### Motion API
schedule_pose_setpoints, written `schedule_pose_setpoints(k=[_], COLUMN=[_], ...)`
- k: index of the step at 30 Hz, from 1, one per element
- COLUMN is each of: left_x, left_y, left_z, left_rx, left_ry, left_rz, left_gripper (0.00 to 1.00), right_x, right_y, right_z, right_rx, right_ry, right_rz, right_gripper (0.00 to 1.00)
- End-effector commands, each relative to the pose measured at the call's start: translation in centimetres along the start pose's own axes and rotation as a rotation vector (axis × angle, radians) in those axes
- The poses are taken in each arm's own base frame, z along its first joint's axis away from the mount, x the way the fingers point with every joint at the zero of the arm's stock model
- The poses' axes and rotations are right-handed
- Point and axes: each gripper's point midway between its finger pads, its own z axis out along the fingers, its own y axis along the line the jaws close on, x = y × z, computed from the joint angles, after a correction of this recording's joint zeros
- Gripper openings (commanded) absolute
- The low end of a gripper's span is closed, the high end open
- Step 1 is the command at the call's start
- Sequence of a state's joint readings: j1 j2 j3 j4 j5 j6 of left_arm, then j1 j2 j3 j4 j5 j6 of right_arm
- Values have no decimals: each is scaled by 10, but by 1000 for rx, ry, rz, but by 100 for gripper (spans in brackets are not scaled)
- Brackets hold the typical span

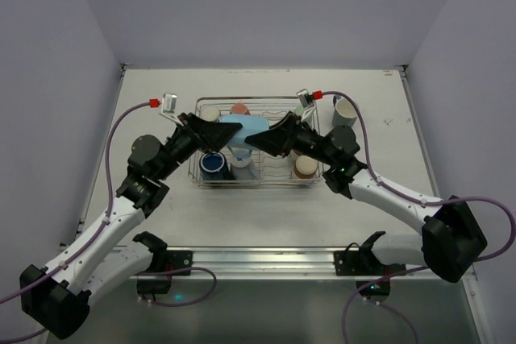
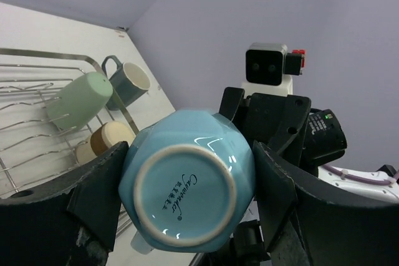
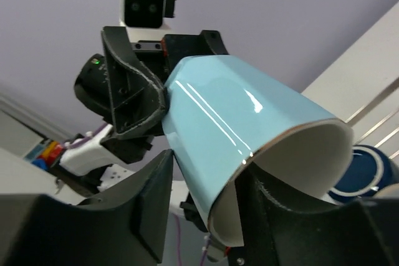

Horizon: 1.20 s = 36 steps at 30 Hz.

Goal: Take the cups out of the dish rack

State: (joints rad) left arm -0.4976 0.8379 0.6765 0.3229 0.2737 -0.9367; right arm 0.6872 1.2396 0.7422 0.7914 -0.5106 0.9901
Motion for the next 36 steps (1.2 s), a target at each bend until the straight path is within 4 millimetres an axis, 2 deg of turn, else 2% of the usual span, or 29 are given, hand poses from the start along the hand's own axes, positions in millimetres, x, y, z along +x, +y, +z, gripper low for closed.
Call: schedule_pose_setpoints(k=[1, 2, 4, 5, 6, 7, 8, 9, 10, 12, 13, 14, 16, 19, 20, 21, 22, 23, 24, 25, 26, 29, 30, 31, 32, 33, 34, 35, 36], left_x=[-31, -30, -27, -22, -25, -21, -23, -35, -35, -49, -46, -47, -55, -41, -37, -32, -29, -21, -19, -17, -10, -1, 0, 2, 4, 6, 11, 14, 15], left_y=[-53, -52, -50, -46, -47, -32, -26, -33, -18, -22, -5, -2, 3, 29, 35, 48, 58, 70, 74, 80, 89, 103, 104, 104, 105, 103, 102, 103, 103], left_z=[-5, -5, -5, -5, -5, -5, -6, -7, -12, -19, -28, -33, -44, -64, -69, -75, -82, -86, -89, -90, -92, -95, -95, -94, -94, -93, -93, -93, -94], left_rx=[206, 206, 204, 188, 174, 92, 48, 29, -56, -104, -190, -220, -280, -376, -392, -438, -476, -500, -511, -524, -537, -554, -551, -541, -534, -521, -501, -497, -490], left_ry=[-105, -100, -90, -71, -71, -47, -41, -59, -43, -57, -23, -16, -20, 58, 79, 93, 112, 139, 146, 148, 166, 176, 175, 178, 186, 194, 209, 216, 220], left_rz=[-12, -14, -8, 2, 22, 75, 111, 155, 226, 297, 347, 374, 446, 517, 535, 547, 575, 585, 600, 605, 607, 621, 624, 626, 625, 625, 621, 617, 616], left_gripper=[8, 13, 29, 58, 72, 90, 95, 98, 100, 100, 100, 100, 100, 100, 100, 100, 100, 100, 100, 100, 100, 100, 100, 100, 100, 100, 100, 100, 100], right_x=[-15, -17, -16, -17, -18, -19, -18, -20, -24, -28, -37, -34, -47, -74, -87, -97, -123, -134, -145, -170, -181, -222, -230, -251, -254, -260, -280, -275, -279], right_y=[47, 56, 60, 63, 63, 67, 60, 57, 54, 35, 35, 16, -1, -31, -47, -52, -57, -75, -84, -89, -102, -130, -136, -130, -154, -162, -158, -187, -198], right_z=[8, 8, 9, 8, 7, 3, 4, 3, 4, -1, -1, -8, -16, -44, -64, -76, -91, -119, -133, -154, -178, -229, -236, -239, -254, -259, -261, -273, -284], right_rx=[-199, -237, -263, -277, -275, -274, -230, -198, -162, -15, 26, 133, 251, 453, 564, 621, 720, 860, 943, 1039, 1169, 1401, 1431, 1441, 1513, 1540, 1556, 1628, 1669], right_ry=[-25, -25, -22, -23, -28, -38, -30, -36, -39, -45, -53, -16, -33, -54, -57, -70, -141, -147, -166, -228, -246, -322, -324, -357, -319, -307, -327, -255, -245], right_rz=[-20, -16, -8, -7, -3, -16, -35, -55, -73, -133, -164, -192, -230, -280, -295, -308, -341, -356, -374, -393, -404, -408, -393, -398, -361, -351, -360, -318, -302], right_gripper=[44, 43, 21, 12, 3, 0, 0, 0, 0, 0, 0, 0, 0, 0, 0, 0, 0, 0, 0, 0, 0, 0, 0, 0, 0, 0, 0, 0, 0])
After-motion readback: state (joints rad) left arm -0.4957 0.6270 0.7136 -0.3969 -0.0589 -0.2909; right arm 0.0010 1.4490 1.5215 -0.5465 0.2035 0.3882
